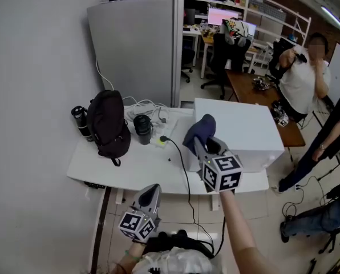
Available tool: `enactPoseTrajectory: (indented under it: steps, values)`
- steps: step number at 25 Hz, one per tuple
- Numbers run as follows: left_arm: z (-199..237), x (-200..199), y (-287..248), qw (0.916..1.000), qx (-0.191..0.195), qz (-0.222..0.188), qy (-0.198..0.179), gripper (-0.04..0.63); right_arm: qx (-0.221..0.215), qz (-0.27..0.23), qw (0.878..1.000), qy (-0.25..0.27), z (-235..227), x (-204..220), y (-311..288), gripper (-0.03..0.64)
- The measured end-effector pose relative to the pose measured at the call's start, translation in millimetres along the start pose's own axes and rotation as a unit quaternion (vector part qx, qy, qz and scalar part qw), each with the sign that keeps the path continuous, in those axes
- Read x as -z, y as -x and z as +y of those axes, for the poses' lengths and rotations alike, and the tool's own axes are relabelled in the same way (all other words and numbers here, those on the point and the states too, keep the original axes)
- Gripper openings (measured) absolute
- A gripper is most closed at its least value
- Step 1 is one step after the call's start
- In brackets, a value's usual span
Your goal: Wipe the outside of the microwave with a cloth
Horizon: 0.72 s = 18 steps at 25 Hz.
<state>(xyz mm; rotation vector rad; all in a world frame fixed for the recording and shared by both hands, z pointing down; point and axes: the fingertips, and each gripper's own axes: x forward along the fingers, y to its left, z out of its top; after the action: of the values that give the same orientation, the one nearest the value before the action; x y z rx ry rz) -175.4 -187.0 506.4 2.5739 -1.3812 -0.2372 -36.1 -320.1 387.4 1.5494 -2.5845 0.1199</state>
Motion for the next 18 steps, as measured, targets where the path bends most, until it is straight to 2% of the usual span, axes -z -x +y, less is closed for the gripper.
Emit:
enactPoseTrajectory:
  steps: [4, 7, 12, 18]
  values:
    - [19, -7, -3, 0.9997, -0.009, -0.015, 0.017, -0.014, -0.029, 0.081, 0.994, 0.062, -27, -18, -69, 0.067]
    - [15, -13, -14, 0.9986, -0.006, -0.04, 0.034, -0.014, -0.028, 0.12, 0.991, 0.051, -49, -28, -124, 0.067]
    - [-5, -11, -42, 0.9987, 0.027, -0.04, 0.016, -0.014, 0.033, 0.162, 0.985, 0.037, -60, -5, -202, 0.067]
    - [0, -14, -51, 0.9988, 0.016, -0.045, 0.015, -0.014, 0.137, 0.189, 0.972, 0.01, -59, 58, -252, 0.067]
